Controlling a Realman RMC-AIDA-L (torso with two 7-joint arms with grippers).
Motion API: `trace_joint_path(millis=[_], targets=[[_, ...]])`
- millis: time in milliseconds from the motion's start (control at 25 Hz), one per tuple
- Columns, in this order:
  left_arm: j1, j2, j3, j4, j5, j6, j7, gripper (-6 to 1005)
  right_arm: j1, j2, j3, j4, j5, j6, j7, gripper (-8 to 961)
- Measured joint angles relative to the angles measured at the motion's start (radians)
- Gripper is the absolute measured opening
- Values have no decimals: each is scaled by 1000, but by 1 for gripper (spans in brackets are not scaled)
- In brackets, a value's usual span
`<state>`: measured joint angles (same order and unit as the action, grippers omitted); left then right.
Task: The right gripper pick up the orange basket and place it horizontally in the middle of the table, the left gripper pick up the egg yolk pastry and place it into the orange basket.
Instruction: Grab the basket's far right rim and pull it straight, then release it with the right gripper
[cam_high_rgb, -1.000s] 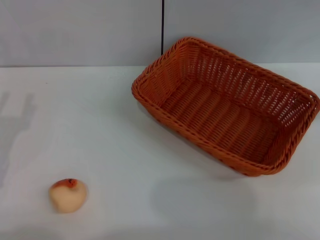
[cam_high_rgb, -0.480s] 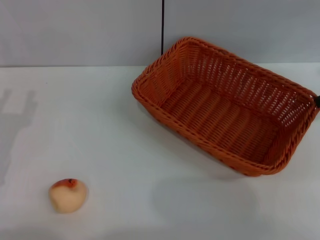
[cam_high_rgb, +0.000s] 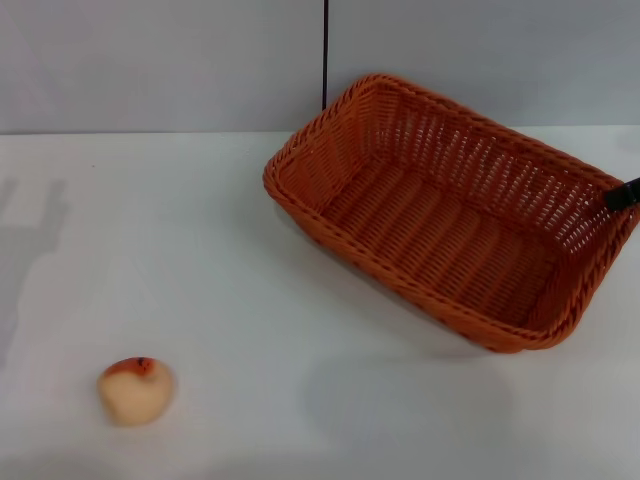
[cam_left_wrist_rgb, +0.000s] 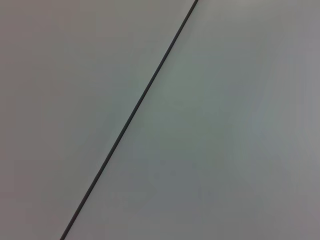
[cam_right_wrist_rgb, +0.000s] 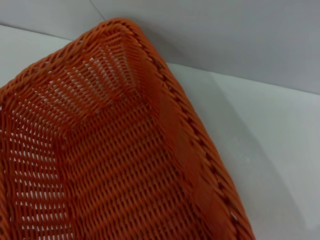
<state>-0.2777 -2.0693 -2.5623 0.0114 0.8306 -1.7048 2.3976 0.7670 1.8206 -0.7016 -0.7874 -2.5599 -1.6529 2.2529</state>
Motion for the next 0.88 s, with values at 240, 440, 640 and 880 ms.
trace_joint_path(millis=[240,440,640,880], targets=[[-3,0,-1,-4,-1,10,0,688,2,13,-12,1,-1,20,0,545],[-9,0,-4,-6,-2,24,0,686,8,43,-40,-3,-35,31,2,534],[-11,0,-6,-7,-2,31,0,684,18,81,-47,-21,-98,48,-1,524],[-11,0,-8,-7,-2,35,0,682,11,100,-55,-58,-103,48,-6,466]])
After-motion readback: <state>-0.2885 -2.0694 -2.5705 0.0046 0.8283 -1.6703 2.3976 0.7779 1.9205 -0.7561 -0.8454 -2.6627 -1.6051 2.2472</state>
